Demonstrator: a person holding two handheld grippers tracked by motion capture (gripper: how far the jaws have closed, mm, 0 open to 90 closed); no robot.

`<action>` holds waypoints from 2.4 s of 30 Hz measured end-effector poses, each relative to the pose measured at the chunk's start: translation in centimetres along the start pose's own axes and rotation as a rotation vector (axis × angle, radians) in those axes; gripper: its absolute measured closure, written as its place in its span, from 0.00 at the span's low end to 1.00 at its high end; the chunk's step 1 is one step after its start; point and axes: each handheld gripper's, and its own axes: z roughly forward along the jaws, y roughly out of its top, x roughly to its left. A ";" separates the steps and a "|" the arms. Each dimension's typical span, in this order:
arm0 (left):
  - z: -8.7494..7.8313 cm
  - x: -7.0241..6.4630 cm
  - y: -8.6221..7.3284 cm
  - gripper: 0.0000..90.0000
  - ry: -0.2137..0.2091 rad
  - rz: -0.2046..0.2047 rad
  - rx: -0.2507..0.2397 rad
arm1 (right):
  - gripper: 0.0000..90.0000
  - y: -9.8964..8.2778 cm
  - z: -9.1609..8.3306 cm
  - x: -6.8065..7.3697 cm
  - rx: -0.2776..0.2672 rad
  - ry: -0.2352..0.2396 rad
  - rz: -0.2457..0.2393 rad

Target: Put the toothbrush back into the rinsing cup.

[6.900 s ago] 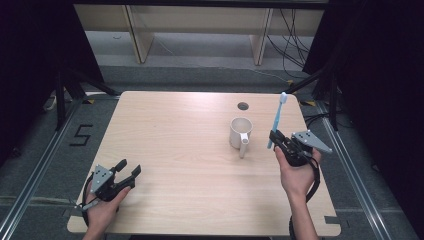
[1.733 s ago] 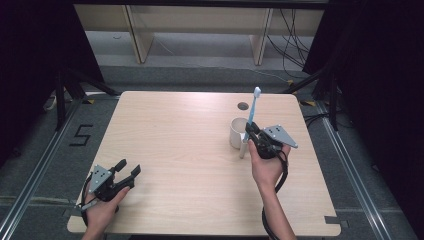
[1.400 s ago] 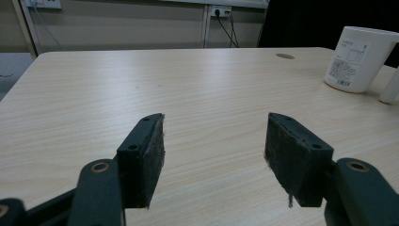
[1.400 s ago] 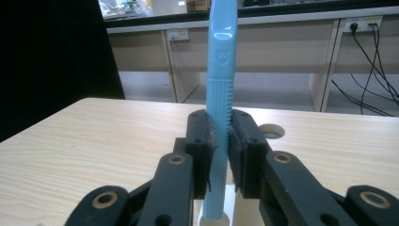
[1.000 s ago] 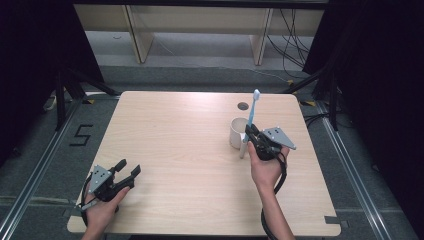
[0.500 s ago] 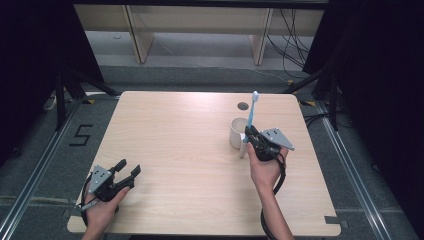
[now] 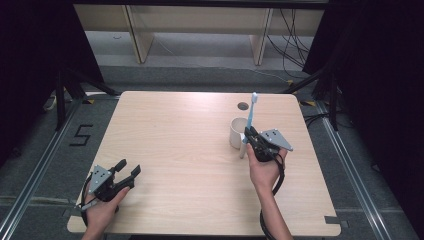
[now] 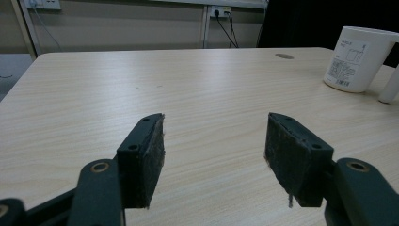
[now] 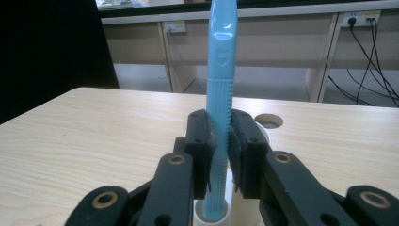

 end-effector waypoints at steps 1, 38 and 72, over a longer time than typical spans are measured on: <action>0.0 0.0 0.0 0.42 0.000 0.000 0.000 | 0.88 0.0 0.0 0.0 -0.005 -0.003 0.000; 0.0 -0.1 0.0 0.42 0.004 -0.007 0.002 | 0.88 -1.2 0.4 0.1 0.013 -0.018 -0.026; 0.0 -0.1 0.0 0.42 0.004 -0.007 0.000 | 0.78 -2.2 0.5 0.4 0.039 -0.025 -0.017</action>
